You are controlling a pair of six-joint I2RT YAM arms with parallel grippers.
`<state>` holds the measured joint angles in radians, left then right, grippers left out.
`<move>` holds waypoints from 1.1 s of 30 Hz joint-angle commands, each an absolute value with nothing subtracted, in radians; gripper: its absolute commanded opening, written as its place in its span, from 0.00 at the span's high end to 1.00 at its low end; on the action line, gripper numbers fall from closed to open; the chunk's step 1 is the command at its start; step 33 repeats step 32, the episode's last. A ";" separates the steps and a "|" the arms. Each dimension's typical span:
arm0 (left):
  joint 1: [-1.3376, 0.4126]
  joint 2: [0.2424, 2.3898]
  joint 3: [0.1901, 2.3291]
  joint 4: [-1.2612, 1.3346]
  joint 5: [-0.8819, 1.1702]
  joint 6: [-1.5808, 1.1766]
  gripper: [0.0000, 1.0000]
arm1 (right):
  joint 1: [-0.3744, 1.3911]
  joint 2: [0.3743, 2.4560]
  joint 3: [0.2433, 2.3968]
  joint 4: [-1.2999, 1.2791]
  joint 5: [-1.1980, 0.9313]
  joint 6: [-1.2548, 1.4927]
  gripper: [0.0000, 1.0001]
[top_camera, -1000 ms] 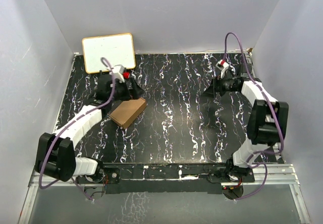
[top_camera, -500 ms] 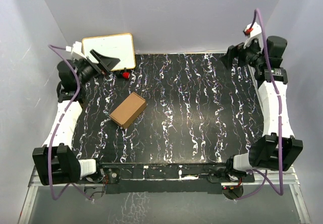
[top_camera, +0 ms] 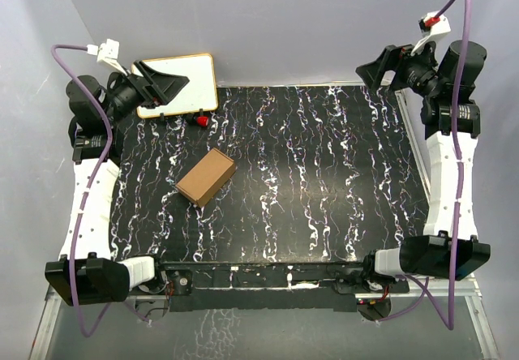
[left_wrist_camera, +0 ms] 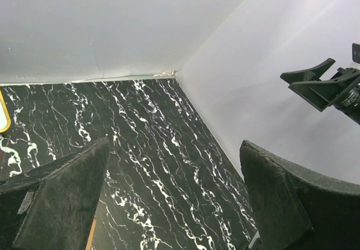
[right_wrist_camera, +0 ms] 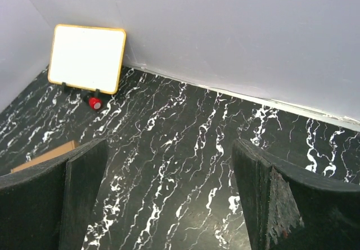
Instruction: Fold the paper box
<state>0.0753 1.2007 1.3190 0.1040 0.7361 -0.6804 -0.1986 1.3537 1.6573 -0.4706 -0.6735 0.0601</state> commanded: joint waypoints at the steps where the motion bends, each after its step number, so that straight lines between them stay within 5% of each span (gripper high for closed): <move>1: 0.079 1.179 1.344 0.080 0.767 -0.673 0.03 | -0.201 1.312 1.709 -0.476 -0.639 0.176 0.00; 33: 0.078 1.128 1.265 0.083 0.779 -0.648 0.03 | -0.208 1.275 1.644 -0.436 -0.706 0.162 0.00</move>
